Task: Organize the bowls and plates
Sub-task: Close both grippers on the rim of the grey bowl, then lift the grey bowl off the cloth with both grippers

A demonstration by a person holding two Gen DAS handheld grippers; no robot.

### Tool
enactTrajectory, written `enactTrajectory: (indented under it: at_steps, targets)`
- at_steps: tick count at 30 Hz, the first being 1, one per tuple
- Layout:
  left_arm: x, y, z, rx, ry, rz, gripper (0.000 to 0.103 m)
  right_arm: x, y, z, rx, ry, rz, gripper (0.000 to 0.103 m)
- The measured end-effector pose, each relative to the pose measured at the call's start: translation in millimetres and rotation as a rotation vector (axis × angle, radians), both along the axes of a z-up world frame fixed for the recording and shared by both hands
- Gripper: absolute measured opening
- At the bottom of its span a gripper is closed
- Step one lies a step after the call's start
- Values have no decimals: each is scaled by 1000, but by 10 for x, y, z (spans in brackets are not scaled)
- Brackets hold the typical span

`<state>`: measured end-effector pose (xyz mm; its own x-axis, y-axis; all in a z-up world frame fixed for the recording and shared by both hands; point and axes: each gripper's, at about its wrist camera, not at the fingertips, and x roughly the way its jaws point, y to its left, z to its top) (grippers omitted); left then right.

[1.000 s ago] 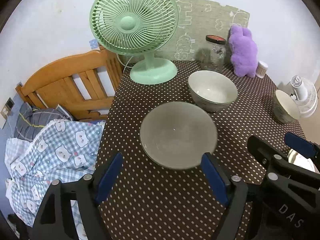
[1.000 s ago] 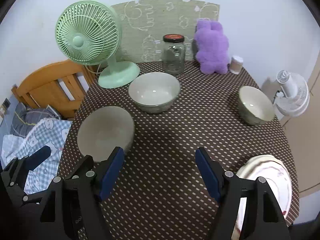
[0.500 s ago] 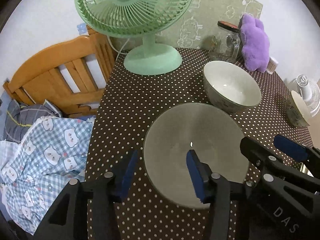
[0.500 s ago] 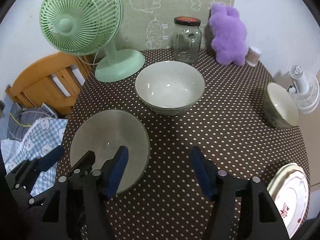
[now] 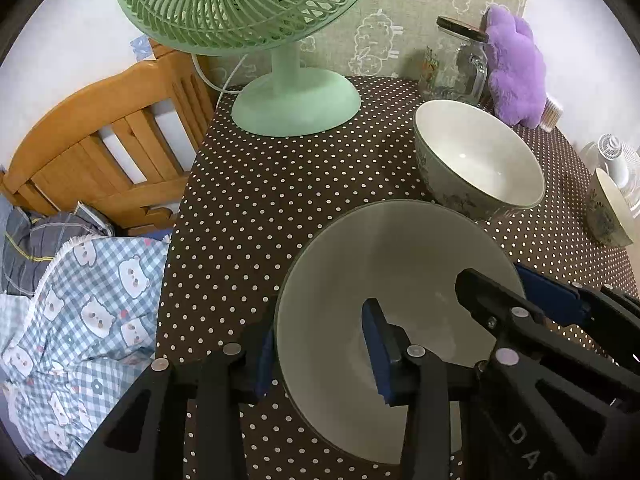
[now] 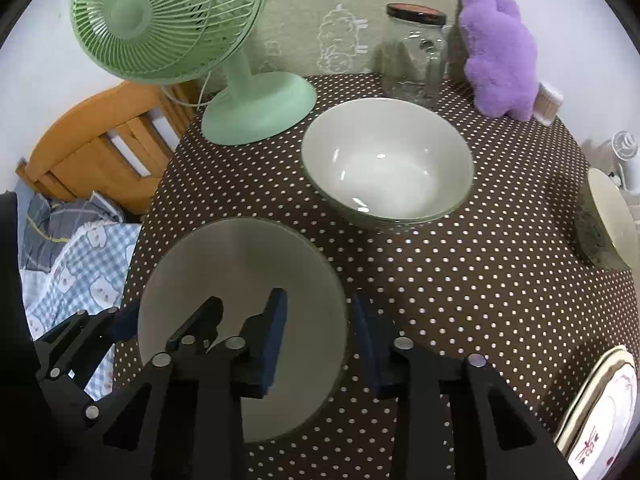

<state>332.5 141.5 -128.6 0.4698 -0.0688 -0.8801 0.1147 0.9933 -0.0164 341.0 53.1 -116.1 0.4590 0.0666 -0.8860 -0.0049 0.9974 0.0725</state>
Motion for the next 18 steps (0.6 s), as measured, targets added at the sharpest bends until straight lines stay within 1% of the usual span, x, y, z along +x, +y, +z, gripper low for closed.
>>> enactTrajectory:
  at_steps: [8,13,18]
  targets:
    - [-36,-8,7,-23,26,-21,39,-62,-11,24,-11,19,-25,35]
    - [-185,-102,23,-35,39,-33,38,-219,-106,58,-20,29,-38,36]
    - [-353,-242,54,-29,44,-53,38,-412,-233,78,-19,39,-57,36]
